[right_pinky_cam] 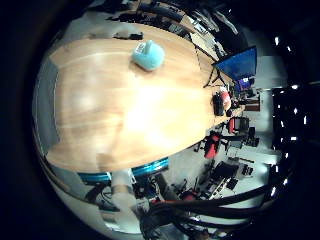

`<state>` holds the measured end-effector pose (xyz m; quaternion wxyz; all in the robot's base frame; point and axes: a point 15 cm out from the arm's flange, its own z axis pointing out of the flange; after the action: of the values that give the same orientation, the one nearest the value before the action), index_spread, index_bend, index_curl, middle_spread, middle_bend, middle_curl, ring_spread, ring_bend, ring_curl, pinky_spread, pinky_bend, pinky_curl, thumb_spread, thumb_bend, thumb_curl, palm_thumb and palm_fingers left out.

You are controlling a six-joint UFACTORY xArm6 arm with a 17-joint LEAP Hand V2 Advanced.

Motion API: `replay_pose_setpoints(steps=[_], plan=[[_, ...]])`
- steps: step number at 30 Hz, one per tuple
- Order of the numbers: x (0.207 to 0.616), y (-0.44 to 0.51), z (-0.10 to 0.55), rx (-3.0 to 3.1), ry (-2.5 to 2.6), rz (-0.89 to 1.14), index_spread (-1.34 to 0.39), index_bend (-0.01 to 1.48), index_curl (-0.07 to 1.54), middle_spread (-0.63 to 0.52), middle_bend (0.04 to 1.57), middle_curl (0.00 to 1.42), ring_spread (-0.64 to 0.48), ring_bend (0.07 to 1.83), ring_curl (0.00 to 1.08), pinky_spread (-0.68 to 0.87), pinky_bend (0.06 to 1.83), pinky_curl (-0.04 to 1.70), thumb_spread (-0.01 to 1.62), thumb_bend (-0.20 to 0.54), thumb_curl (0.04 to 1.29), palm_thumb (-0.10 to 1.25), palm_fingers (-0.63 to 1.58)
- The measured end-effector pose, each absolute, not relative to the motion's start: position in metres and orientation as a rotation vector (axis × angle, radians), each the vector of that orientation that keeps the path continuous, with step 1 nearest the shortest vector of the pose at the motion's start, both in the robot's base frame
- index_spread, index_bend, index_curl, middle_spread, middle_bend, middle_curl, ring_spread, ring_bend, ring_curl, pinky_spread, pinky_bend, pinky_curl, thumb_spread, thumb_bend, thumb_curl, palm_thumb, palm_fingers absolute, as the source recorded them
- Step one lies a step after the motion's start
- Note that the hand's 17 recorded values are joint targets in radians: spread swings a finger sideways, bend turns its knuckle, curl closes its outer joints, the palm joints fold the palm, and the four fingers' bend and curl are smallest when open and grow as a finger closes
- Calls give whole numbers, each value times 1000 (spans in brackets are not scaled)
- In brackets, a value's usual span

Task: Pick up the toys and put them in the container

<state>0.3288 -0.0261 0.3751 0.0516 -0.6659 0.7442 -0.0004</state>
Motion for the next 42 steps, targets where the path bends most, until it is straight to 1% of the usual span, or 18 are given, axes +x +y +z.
replay_pose_setpoints(steps=[10,17,24,27,29,32,36,42], plan=[[328,-46,373,-2008,2274,-38,-422,163,302,-78,287,384,0,673,222,446,952,52,1006,-27,280,324,323],[349,-98,364,-1896,2346,-100,-421,161,297,-82,289,384,-12,701,223,434,997,50,1002,-28,280,323,329],[396,-134,367,-1812,2335,-244,-420,167,305,-69,255,376,-2,687,219,422,1032,51,994,-28,278,326,280],[422,-151,355,-1782,2323,-307,-423,169,305,-65,254,376,1,683,217,419,1040,49,992,-26,279,331,279],[432,-158,338,-1791,2340,-274,-422,161,303,-63,254,376,2,683,216,419,1057,50,989,-29,280,329,278],[450,-166,328,-1796,2350,-254,-421,156,298,-61,256,377,7,690,219,411,1075,49,983,-29,281,327,266],[464,-172,304,-1799,2371,-216,-419,160,297,-60,257,379,12,686,218,410,1084,48,979,-29,282,326,242],[501,-188,271,-1794,2378,-214,-414,152,288,-59,268,382,28,693,222,412,1098,44,977,-29,283,326,220]])
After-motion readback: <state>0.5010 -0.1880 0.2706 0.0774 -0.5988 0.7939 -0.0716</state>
